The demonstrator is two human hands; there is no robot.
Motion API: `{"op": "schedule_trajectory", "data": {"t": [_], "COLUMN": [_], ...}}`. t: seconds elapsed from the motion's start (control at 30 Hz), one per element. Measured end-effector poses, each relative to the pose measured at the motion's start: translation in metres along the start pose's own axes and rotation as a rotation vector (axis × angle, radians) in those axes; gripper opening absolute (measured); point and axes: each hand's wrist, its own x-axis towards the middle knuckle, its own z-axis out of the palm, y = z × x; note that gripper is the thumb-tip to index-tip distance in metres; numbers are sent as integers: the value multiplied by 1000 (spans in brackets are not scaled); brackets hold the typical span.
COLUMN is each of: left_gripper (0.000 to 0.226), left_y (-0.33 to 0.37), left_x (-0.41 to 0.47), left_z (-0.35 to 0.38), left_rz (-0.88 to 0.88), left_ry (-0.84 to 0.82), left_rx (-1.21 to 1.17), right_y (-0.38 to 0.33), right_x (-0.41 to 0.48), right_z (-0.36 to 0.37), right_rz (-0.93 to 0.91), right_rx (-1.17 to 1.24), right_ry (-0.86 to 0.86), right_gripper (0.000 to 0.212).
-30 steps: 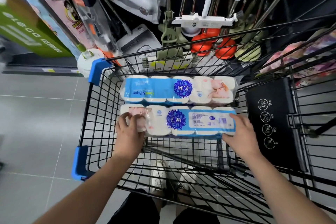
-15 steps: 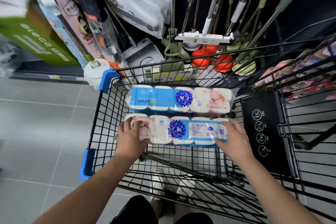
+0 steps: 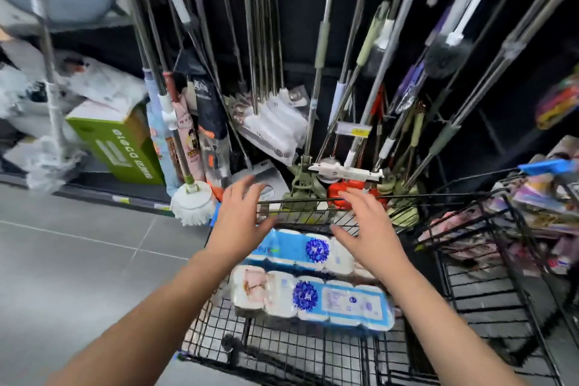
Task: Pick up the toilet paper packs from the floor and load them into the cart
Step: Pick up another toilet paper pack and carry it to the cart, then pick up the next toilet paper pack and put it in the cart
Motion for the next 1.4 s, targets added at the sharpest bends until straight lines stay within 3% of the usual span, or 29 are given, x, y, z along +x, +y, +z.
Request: {"op": "schedule_trajectory", "data": {"t": [0.23, 0.53, 0.9, 1.17, 1.4], "left_gripper": [71, 67, 62, 63, 63], "left_y": [53, 91, 71, 2, -83], "left_x": [23, -51, -209, -311, -385], "left_z": [-141, -258, -324, -378, -446], "left_rz": [184, 142, -195, -389, -455], "left_ry": [267, 520, 819, 953, 1021], "left_rx": [-19, 57, 183, 250, 229], "right_y": [-118, -225, -345, -456, -580], "right_x": [34, 39, 8, -24, -47], "right_z": [-107, -163, -112, -42, 15], "right_rz": [-291, -657, -969, -1116, -1179], "right_rx": [53, 299, 543, 566, 555], "right_ry": [153, 110, -83, -205, -232], "right_gripper": [62, 60, 57, 55, 55]}}
